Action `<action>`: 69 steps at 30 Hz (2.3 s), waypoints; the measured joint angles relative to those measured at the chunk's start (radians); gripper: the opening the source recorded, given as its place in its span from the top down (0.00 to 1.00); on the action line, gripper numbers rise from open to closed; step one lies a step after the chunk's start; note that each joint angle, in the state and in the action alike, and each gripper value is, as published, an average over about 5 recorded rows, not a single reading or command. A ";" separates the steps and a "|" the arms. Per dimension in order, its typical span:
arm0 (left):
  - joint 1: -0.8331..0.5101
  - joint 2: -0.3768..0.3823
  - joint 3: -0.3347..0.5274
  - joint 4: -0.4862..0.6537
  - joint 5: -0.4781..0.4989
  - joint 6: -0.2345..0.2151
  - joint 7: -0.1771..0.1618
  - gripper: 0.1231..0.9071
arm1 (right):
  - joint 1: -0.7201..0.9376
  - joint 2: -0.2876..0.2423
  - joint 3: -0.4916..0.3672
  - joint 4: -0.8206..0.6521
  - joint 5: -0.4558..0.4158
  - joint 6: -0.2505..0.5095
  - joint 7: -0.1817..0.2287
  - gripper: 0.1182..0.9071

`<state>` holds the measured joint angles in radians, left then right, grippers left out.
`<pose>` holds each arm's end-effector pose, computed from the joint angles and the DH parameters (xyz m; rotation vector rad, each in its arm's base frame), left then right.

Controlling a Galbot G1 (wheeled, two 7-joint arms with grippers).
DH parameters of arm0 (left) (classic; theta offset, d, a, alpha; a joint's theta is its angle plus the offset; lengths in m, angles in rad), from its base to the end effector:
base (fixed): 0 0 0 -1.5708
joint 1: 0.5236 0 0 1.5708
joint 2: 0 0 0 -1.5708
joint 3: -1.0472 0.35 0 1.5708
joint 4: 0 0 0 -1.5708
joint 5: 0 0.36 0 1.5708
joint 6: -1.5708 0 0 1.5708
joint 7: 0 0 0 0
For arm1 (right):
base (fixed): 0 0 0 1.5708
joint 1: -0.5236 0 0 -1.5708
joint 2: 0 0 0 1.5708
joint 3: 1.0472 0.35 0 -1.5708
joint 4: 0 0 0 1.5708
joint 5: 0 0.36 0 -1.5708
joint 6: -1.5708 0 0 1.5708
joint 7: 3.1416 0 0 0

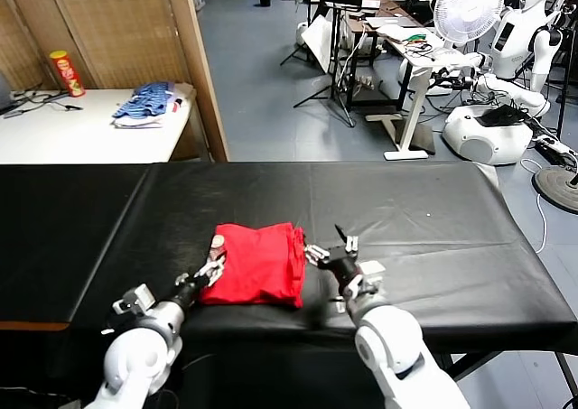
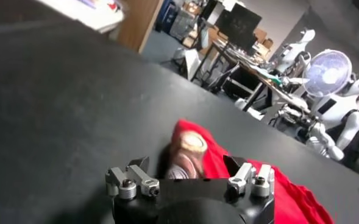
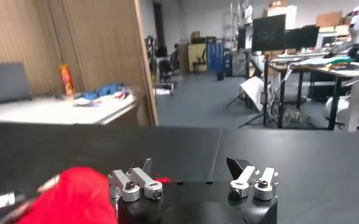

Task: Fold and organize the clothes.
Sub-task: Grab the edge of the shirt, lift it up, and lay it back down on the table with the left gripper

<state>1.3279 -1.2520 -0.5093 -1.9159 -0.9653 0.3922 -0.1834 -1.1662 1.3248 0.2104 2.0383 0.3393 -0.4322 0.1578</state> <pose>0.2650 0.0669 -0.3035 -0.1127 -2.5944 0.8052 0.2791 0.0503 -0.2411 0.4273 -2.9169 -0.1172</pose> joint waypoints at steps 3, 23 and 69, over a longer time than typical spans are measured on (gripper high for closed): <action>-0.002 -0.003 0.000 0.001 -0.017 -0.008 -0.009 0.46 | -0.013 0.005 0.008 0.015 0.001 0.001 0.001 0.14; 0.005 0.090 -0.026 -0.025 0.517 -0.010 0.078 0.99 | -0.109 0.035 0.130 0.084 -0.150 -0.151 0.072 0.14; 0.044 0.168 0.235 -0.190 0.654 -0.147 0.147 0.27 | -0.068 -0.009 0.055 0.029 0.157 -0.224 -0.028 0.14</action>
<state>1.3722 -1.0842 -0.2739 -2.1061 -0.3116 0.2457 -0.0366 -1.2338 1.3160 0.2657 2.0671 0.4961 -0.6565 0.1294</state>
